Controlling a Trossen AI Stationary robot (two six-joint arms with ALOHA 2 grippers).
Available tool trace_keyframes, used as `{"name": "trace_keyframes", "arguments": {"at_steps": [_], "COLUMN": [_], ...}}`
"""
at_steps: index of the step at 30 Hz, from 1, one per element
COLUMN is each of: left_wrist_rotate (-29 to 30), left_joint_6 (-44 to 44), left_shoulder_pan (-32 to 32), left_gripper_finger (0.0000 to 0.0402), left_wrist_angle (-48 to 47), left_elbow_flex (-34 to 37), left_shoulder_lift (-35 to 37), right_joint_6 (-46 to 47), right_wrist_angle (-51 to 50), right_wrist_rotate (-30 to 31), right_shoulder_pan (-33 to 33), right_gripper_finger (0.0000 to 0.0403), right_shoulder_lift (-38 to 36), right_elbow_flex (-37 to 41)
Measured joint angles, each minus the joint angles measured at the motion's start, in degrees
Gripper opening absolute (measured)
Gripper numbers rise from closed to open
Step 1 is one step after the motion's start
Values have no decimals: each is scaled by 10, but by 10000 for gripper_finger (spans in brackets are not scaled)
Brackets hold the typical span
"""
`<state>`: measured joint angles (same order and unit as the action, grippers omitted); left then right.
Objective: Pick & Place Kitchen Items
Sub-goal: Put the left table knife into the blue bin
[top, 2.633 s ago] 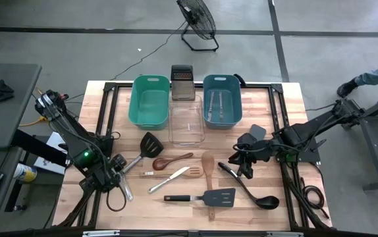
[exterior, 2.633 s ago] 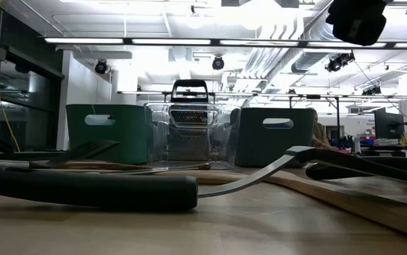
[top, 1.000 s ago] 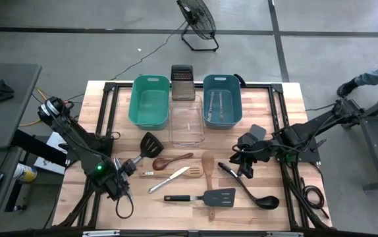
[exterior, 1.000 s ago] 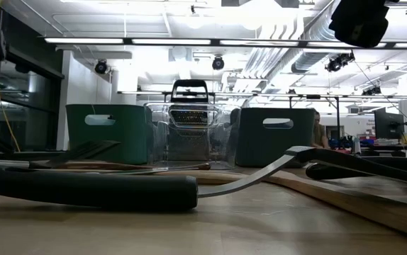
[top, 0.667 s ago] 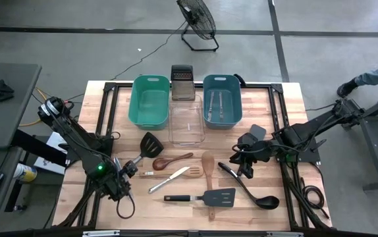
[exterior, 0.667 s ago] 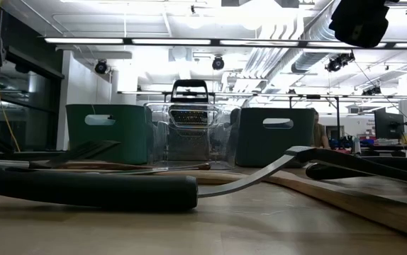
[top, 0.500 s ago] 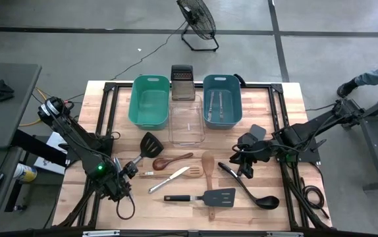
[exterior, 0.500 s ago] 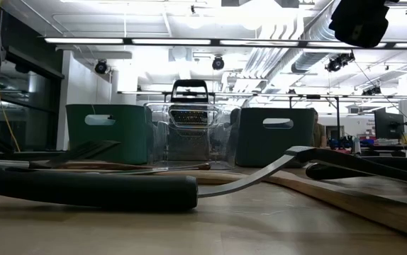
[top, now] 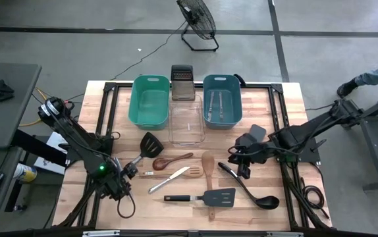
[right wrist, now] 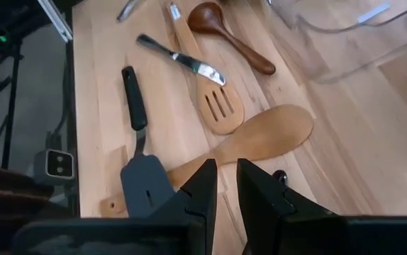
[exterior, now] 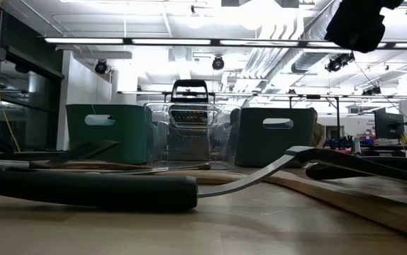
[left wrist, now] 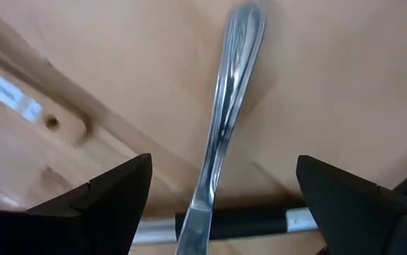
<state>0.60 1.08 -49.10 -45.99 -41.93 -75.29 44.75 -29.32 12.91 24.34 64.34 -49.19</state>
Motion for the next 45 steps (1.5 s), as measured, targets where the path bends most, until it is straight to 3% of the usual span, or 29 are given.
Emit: {"name": "trace_keyframes", "arguments": {"at_steps": [12, 22, 45], "left_wrist_rotate": [36, 17, 18], "left_joint_6": [8, 19, 16], "left_shoulder_pan": [0, 0, 0], "left_gripper_finger": [347, 339, 91], "left_wrist_angle": [40, 55, 58], "left_elbow_flex": [45, 52, 54], "left_shoulder_lift": [-4, -53, -55], "right_joint_6": [0, 2, 2], "right_wrist_angle": [13, 14, 17], "right_wrist_rotate": [-31, -75, -75], "right_shoulder_pan": [0, 0, 0], "right_gripper_finger": [48, 48, 48], "right_shoulder_lift": [8, 8, 8], "right_elbow_flex": [0, 0, 0]}}
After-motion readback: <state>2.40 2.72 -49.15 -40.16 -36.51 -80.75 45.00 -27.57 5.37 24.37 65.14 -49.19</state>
